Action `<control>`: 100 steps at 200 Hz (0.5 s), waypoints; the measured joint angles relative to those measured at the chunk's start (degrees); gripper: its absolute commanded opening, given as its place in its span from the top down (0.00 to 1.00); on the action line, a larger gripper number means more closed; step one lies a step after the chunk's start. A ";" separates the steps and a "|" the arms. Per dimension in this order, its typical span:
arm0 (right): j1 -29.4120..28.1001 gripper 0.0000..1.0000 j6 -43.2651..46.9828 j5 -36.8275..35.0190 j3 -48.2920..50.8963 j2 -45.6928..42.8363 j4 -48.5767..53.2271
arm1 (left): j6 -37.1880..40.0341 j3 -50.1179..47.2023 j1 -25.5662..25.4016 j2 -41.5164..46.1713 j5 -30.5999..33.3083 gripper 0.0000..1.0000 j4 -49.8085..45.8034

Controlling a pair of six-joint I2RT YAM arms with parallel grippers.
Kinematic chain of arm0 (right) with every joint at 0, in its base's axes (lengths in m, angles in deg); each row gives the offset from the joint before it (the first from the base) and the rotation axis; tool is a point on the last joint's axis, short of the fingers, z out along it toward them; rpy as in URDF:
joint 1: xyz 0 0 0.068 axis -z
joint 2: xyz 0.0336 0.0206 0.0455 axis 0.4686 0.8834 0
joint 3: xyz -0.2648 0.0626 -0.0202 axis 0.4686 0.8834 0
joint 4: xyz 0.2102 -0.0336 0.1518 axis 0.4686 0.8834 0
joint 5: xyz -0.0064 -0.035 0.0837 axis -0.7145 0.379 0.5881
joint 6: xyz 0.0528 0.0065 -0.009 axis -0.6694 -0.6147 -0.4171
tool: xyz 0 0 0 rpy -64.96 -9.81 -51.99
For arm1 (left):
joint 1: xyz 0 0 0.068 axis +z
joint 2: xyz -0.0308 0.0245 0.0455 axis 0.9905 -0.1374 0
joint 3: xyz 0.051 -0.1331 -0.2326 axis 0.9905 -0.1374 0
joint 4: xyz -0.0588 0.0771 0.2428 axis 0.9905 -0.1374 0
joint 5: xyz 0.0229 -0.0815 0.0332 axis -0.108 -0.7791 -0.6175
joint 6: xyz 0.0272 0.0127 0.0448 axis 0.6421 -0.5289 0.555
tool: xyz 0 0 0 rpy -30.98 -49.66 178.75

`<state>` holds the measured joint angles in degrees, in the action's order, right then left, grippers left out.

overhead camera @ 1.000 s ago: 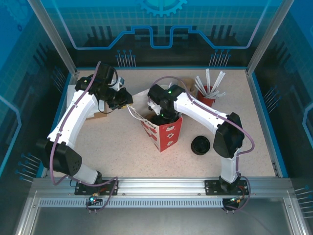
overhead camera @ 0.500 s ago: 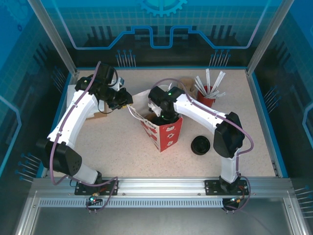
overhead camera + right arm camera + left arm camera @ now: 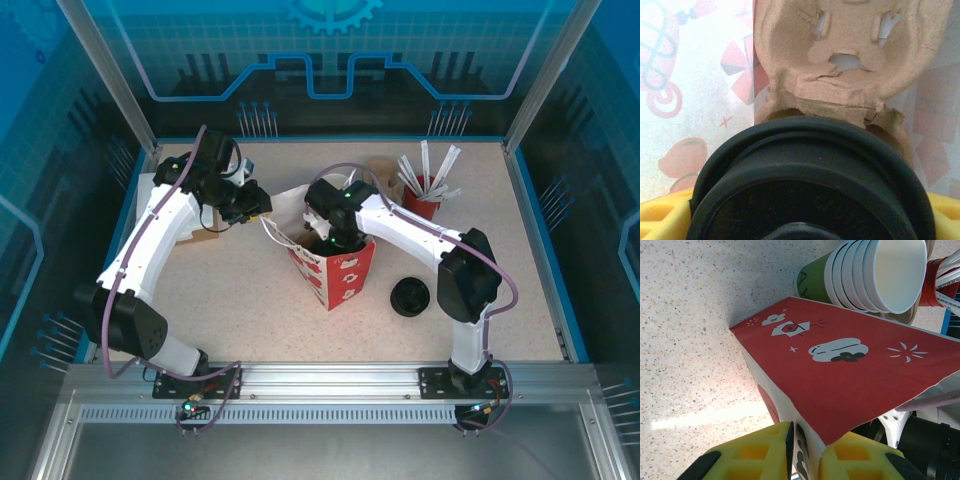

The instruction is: Pack the takeout coffee

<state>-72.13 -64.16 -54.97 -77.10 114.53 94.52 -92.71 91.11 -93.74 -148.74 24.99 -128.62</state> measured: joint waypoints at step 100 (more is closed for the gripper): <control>0.00 0.23 0.02 0.13 0.28 -0.17 -0.44 | 0.11 0.00 -0.02 0.00 0.00 0.78 0.00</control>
<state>-72.13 -64.14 -54.84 -76.82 114.36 94.09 -92.60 91.11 -93.77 -148.74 24.99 -128.62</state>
